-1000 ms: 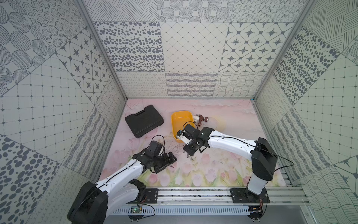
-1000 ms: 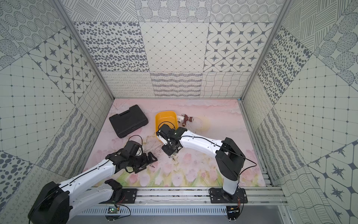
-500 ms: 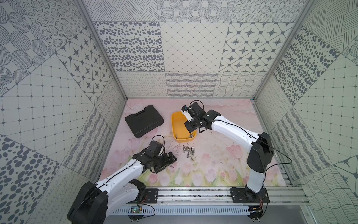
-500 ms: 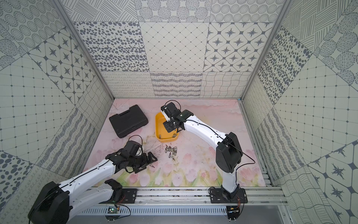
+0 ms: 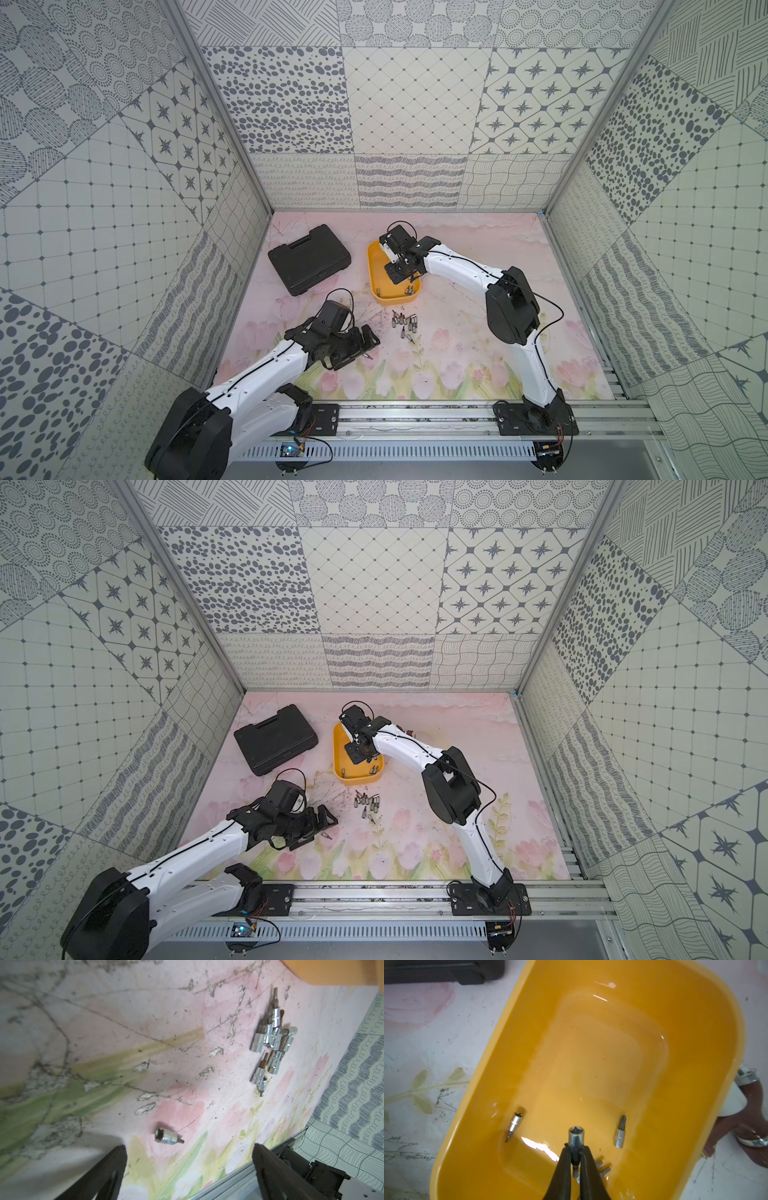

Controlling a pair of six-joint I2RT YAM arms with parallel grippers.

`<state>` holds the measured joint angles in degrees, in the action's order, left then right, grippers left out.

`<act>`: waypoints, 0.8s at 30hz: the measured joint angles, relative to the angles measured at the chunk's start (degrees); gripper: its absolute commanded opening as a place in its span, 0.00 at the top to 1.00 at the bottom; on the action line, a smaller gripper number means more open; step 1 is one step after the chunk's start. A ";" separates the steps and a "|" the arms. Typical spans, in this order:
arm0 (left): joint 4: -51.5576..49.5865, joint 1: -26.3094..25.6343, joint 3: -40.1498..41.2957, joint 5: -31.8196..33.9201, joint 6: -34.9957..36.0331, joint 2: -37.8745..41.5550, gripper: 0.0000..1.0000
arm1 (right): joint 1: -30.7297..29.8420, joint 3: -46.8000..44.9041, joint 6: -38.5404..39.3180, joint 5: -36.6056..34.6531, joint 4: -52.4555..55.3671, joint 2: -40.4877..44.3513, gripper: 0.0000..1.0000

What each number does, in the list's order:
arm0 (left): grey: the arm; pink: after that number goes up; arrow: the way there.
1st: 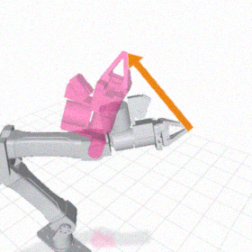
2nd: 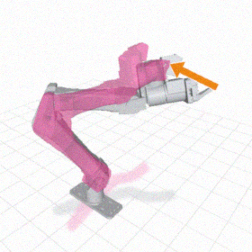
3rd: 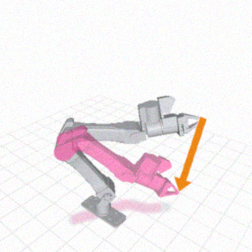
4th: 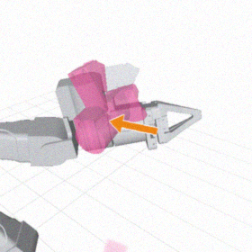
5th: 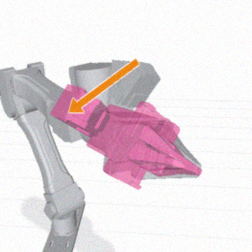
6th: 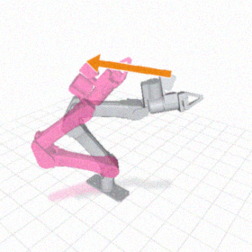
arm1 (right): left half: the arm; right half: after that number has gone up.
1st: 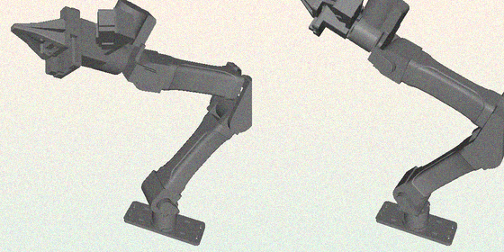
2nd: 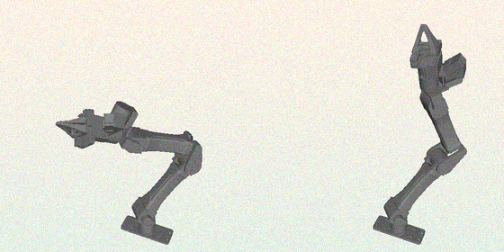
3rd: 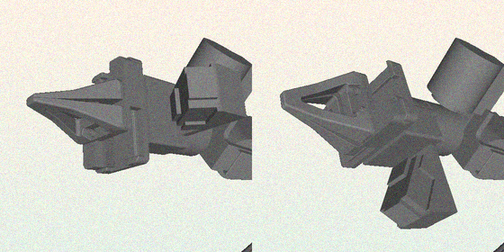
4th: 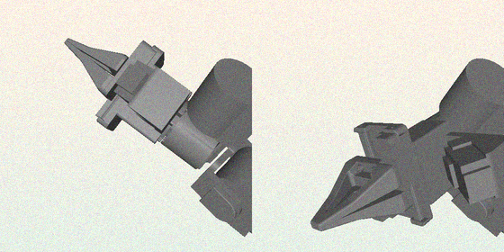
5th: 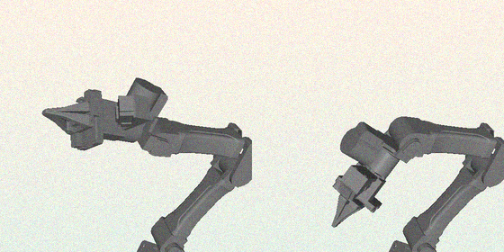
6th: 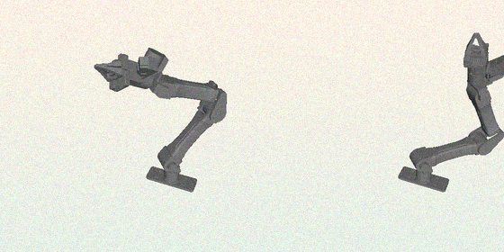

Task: Put the bit on the desktop into the storage box
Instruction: Place the screwdriver bit in the storage box.

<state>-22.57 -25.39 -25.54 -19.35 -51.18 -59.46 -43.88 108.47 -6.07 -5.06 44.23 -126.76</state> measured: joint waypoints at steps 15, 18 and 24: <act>-1.29 0.00 -0.61 0.00 0.44 -0.09 0.01 | 0.11 2.10 -0.42 -0.17 0.22 -5.25 0.89; -1.73 0.00 -0.66 0.02 0.44 0.28 0.01 | 0.11 2.10 -0.55 -0.17 0.22 -5.25 0.80; -4.48 0.00 -2.03 0.28 0.46 1.62 0.01 | 0.11 1.53 -0.61 -0.13 0.26 -3.96 0.67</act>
<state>-27.05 -25.39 -27.57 -19.07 -50.72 -57.84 -43.77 110.00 -6.68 -5.19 44.49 -130.72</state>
